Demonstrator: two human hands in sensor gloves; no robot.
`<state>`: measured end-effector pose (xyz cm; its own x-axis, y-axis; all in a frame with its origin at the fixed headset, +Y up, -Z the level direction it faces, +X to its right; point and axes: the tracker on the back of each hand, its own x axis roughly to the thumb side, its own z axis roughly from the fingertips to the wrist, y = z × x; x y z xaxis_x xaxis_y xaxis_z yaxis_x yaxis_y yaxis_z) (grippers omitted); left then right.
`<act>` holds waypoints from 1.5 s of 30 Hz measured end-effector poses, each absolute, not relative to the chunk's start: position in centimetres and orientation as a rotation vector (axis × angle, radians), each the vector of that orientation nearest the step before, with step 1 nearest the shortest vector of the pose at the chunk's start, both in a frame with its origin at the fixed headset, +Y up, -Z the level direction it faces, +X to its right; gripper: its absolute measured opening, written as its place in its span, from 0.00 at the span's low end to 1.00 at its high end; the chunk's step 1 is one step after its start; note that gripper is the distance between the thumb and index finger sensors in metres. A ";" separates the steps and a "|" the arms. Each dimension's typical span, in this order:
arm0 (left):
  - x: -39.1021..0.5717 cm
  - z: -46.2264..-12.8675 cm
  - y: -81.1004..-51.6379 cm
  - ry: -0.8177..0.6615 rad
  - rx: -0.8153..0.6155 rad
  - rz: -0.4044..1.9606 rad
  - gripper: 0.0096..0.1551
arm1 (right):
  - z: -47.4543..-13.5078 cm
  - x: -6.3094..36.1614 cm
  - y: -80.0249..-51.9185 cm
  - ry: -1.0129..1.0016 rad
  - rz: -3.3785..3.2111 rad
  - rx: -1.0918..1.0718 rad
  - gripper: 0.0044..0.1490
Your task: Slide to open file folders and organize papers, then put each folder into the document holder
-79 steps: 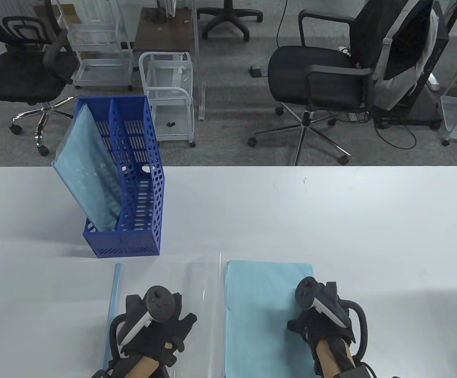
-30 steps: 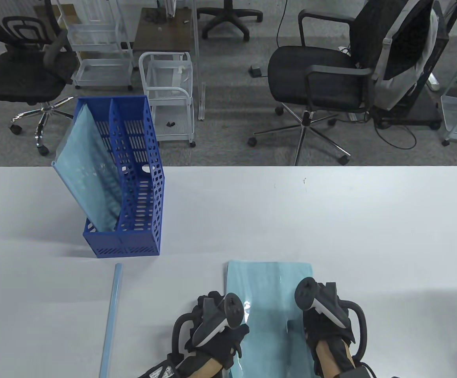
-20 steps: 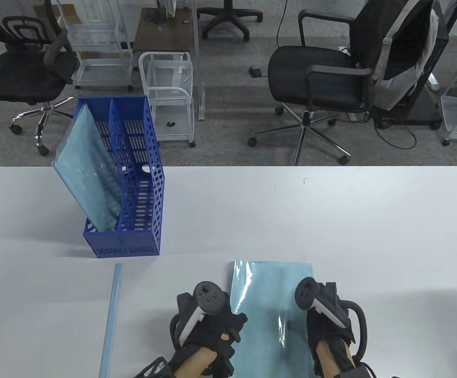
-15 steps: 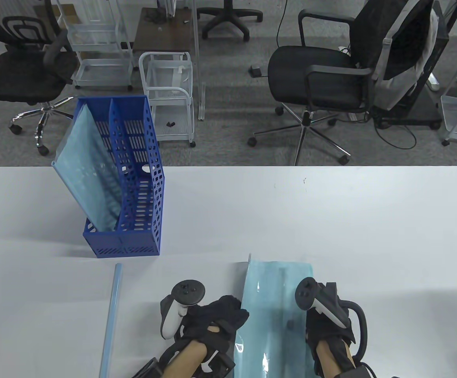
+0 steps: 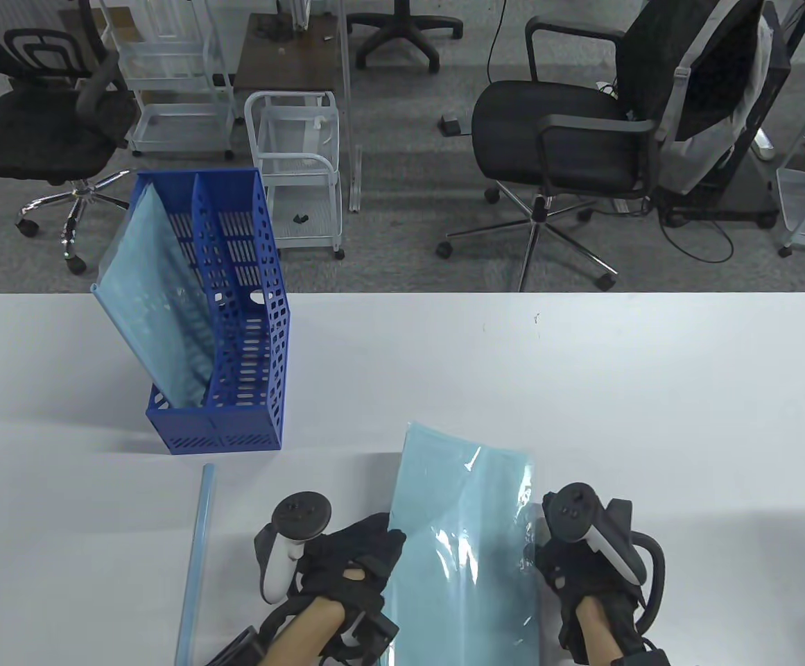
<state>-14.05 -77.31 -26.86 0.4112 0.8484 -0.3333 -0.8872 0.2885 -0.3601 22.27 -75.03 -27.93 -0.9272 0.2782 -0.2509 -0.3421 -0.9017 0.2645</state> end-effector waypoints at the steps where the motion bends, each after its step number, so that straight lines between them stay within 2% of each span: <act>1: -14.7 -26.8 -77.0 0.071 -0.508 1.165 0.26 | -27.9 22.8 -74.9 0.404 2.717 -0.303 0.50; 3: -16.5 -26.8 -76.2 -0.004 -0.411 1.205 0.26 | -27.7 23.8 -74.7 0.319 2.507 -0.305 0.49; 5: -18.1 -26.6 -75.6 -0.098 -0.332 1.263 0.25 | -27.7 24.0 -75.0 0.337 2.272 -0.203 0.52; 8: -19.3 -26.1 -75.3 -0.221 -0.255 1.359 0.25 | -27.8 22.8 -75.7 0.417 1.969 -0.031 0.61; 10: -19.8 -25.6 -75.2 -0.295 -0.227 1.422 0.25 | -27.6 21.1 -75.6 0.421 1.839 0.046 0.62; 12: -20.0 -25.1 -74.8 -0.354 -0.207 1.437 0.25 | -27.3 19.7 -75.0 0.330 1.777 0.104 0.57; 13: -20.0 -24.9 -74.7 -0.381 -0.207 1.439 0.25 | -27.2 19.3 -74.6 0.280 1.755 0.108 0.51; 15: -20.1 -24.4 -74.2 -0.451 -0.177 1.457 0.25 | -26.5 18.5 -73.3 0.074 1.709 0.128 0.25; 16: -20.2 -24.1 -73.8 -0.483 -0.132 1.482 0.25 | -26.0 18.0 -72.5 -0.069 1.694 0.160 0.25; 18: -20.5 -23.8 -73.2 -0.503 -0.076 1.517 0.25 | -25.0 17.4 -71.0 -0.188 1.687 0.179 0.25; 21: -21.1 -23.9 -73.4 -0.495 -0.026 1.544 0.28 | -24.5 16.7 -70.2 -0.155 1.695 0.276 0.26; 23: -21.6 -24.2 -74.4 -0.430 -0.062 1.541 0.35 | -24.6 16.2 -70.8 -0.100 1.684 0.268 0.41; 25: -21.7 -24.3 -75.4 -0.384 -0.065 1.569 0.34 | -24.8 15.8 -71.7 -0.056 1.674 0.240 0.44; 26: -21.5 -24.3 -75.8 -0.358 -0.077 1.600 0.32 | -24.8 15.5 -72.2 -0.044 1.662 0.203 0.42; 29: -20.5 -24.1 -76.2 -0.379 -0.105 1.696 0.24 | -24.6 14.7 -72.6 -0.049 1.618 0.195 0.26; 33: -20.1 -23.9 -75.1 -0.471 -0.075 1.697 0.25 | -23.7 14.3 -71.0 -0.176 1.592 0.249 0.26; 34: -20.4 -23.7 -74.9 -0.453 -0.045 1.693 0.26 | -23.6 14.4 -70.6 -0.187 1.611 0.285 0.28; 36: -21.1 -23.8 -74.9 -0.374 -0.020 1.649 0.32 | -23.6 14.5 -70.3 -0.184 1.678 0.279 0.43; 37: -21.4 -23.9 -75.4 -0.340 -0.027 1.619 0.35 | -23.7 14.6 -70.6 -0.163 1.725 0.256 0.48; 39: -21.4 -24.1 -76.1 -0.317 -0.031 1.639 0.35 | -23.9 14.6 -71.3 -0.150 1.719 0.205 0.49; 41: -20.8 -24.1 -76.2 -0.355 -0.058 1.665 0.31 | -24.0 14.3 -71.8 -0.124 1.672 0.192 0.42; 43: -20.4 -24.0 -76.0 -0.376 -0.040 1.637 0.25 | -23.8 14.2 -71.6 -0.181 1.661 0.200 0.28; 45: -20.1 -23.8 -75.7 -0.393 -0.014 1.645 0.24 | -23.5 14.1 -71.0 -0.241 1.666 0.223 0.26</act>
